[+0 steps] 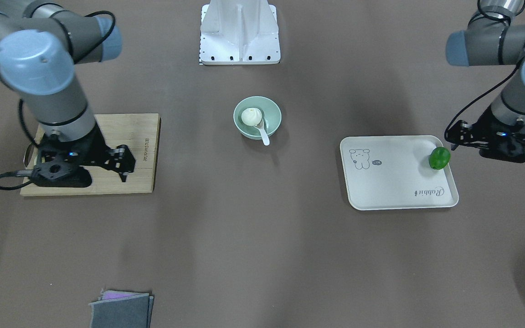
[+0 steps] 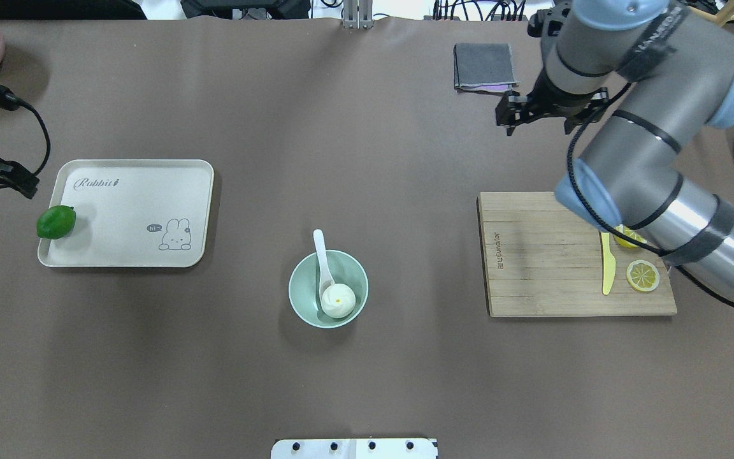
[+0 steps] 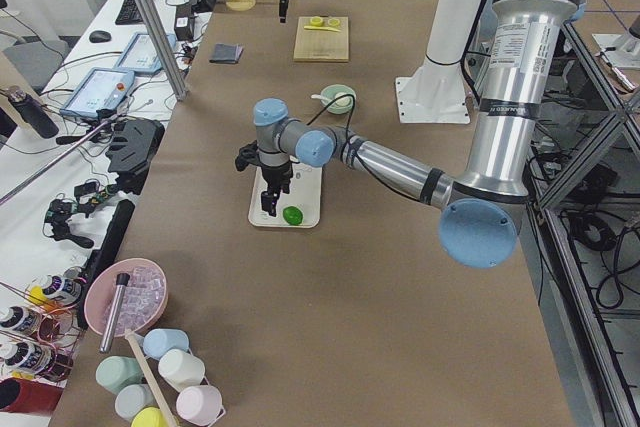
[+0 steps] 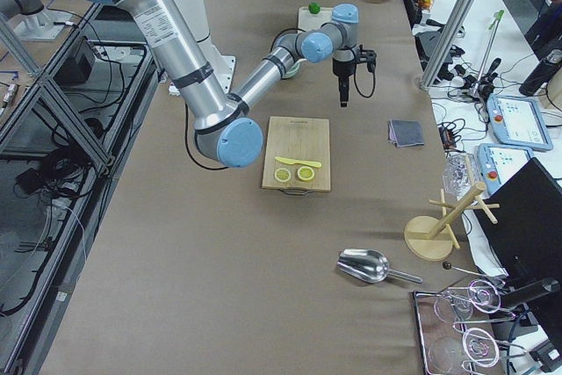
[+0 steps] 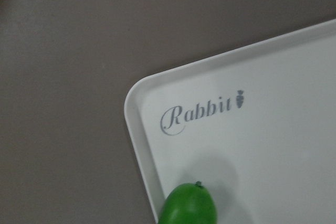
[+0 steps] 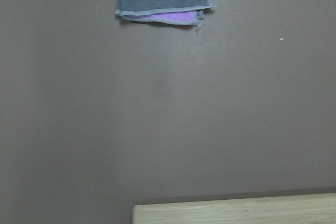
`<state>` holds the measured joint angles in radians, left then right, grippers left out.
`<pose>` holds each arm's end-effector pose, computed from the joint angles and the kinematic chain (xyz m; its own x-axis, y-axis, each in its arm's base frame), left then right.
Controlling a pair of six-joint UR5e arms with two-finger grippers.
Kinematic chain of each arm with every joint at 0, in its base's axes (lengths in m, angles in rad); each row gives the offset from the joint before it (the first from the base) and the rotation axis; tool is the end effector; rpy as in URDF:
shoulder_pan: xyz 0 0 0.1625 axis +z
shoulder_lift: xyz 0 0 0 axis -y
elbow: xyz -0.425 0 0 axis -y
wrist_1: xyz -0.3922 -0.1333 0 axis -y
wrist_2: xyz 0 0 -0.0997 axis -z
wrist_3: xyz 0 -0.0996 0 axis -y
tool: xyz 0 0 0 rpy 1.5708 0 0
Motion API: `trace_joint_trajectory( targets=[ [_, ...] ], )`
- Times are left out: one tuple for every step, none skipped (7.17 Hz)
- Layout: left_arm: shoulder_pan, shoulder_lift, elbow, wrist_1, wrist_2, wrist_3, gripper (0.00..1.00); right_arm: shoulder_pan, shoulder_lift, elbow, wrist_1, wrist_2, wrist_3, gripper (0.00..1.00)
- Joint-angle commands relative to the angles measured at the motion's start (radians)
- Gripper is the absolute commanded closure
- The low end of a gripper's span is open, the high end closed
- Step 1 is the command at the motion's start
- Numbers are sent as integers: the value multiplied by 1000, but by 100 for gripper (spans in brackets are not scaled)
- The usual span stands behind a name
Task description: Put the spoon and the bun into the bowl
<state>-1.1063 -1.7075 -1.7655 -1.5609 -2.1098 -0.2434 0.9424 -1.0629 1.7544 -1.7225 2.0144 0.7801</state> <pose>0.1731 -0.5289 0.5055 0.7766 0.3094 -0.5488 -0.2451 0.9508 0.1893 -0.3033 -0.5714 0.3097 0.7819 -0.0162 0.6232 -0.0643 0.9922 0.1064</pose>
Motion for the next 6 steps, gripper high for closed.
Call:
trace_joint_trajectory(
  targets=[
    [-178,3,9,157,-25,248,2,189,-249,97,1,116,-346,0],
    [-270,34,18,186,-28,366,2,282,-347,124,0,171,-460,0],
    [-326,51,43,185,-71,425,2,376,-438,119,0,226,-576,0],
    [-361,66,56,183,-137,437,2,466,-536,116,0,231,-755,0],
    [-363,65,54,185,-145,429,2,551,-610,103,-2,233,-871,0],
    [-363,60,47,182,-147,428,2,588,-667,94,-2,233,-875,0]
  ],
)
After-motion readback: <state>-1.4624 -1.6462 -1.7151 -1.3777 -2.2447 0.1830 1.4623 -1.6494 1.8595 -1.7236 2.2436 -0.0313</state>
